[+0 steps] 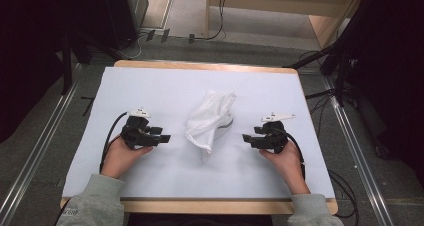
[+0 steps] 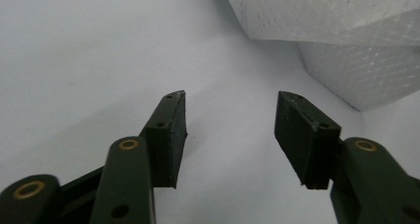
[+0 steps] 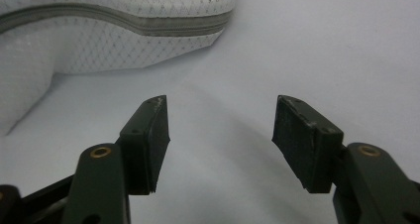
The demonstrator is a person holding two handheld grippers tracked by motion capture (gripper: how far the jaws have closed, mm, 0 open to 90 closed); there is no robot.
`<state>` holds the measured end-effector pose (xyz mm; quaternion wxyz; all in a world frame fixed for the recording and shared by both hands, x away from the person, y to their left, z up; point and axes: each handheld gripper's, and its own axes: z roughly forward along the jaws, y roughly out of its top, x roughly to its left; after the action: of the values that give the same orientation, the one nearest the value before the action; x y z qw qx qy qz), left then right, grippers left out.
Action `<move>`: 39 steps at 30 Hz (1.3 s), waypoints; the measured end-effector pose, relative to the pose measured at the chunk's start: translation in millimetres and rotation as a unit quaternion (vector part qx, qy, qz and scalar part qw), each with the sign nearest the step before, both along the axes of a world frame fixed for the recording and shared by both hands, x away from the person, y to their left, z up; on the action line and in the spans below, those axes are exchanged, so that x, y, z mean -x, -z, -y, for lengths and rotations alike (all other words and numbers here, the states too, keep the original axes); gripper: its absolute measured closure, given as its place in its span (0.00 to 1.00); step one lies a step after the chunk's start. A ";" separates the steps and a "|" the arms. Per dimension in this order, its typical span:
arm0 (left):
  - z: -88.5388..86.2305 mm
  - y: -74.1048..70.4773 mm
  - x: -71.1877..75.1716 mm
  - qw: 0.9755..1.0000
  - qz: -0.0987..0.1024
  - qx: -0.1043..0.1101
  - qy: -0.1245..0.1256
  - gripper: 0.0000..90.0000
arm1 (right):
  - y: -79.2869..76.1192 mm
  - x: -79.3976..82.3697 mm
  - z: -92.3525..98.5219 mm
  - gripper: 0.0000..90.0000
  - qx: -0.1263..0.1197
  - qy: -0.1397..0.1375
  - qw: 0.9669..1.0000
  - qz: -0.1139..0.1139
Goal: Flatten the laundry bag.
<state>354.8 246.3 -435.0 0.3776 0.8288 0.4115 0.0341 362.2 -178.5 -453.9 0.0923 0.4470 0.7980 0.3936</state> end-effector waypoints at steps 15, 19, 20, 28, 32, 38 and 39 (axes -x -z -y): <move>6.7 -9.8 -6.4 1.000 0.003 0.021 0.011 0.50 | -1.3 11.1 9.6 0.48 -0.005 0.012 1.000 -0.010; 13.8 -26.8 -4.3 0.999 0.017 0.025 0.019 0.50 | -2.3 10.7 6.2 0.51 0.000 0.004 1.000 -0.004; 15.7 -31.2 -4.0 0.999 0.021 0.026 0.021 0.51 | -2.5 10.3 5.0 0.52 0.000 0.002 1.000 -0.002; 33.3 -59.2 0.4 0.998 0.027 0.035 0.047 0.51 | -7.3 8.6 -4.2 0.55 0.000 -0.008 1.000 0.003; 46.7 -72.7 3.0 0.997 0.031 0.029 0.066 0.51 | -8.5 8.8 -8.2 0.55 0.001 -0.014 1.000 0.002; 68.5 -80.1 -2.7 0.996 0.038 0.023 0.083 0.49 | -12.5 15.9 -16.0 0.54 0.008 -0.026 1.000 0.003; 72.8 -79.8 -4.0 0.995 0.038 0.022 0.085 0.49 | -13.0 17.4 -16.8 0.53 0.007 -0.026 1.000 0.002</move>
<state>358.8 173.5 -355.2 0.4130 0.8501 0.3257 0.0244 344.8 -161.7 -440.9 0.0868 0.4242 0.8122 0.3909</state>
